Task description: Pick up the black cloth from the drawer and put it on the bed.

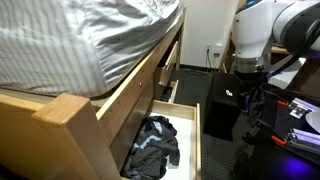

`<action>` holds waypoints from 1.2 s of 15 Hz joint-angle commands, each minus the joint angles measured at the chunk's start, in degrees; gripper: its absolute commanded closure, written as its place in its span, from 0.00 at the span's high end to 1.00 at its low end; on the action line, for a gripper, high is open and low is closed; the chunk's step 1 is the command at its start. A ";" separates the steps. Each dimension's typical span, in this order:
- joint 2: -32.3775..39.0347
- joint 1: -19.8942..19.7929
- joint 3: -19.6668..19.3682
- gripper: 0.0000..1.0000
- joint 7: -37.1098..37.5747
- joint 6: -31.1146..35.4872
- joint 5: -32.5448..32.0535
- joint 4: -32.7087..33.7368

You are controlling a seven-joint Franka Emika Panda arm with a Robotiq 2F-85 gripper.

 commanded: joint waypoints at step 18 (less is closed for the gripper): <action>32.72 24.09 -22.20 1.00 8.09 35.38 -7.68 11.46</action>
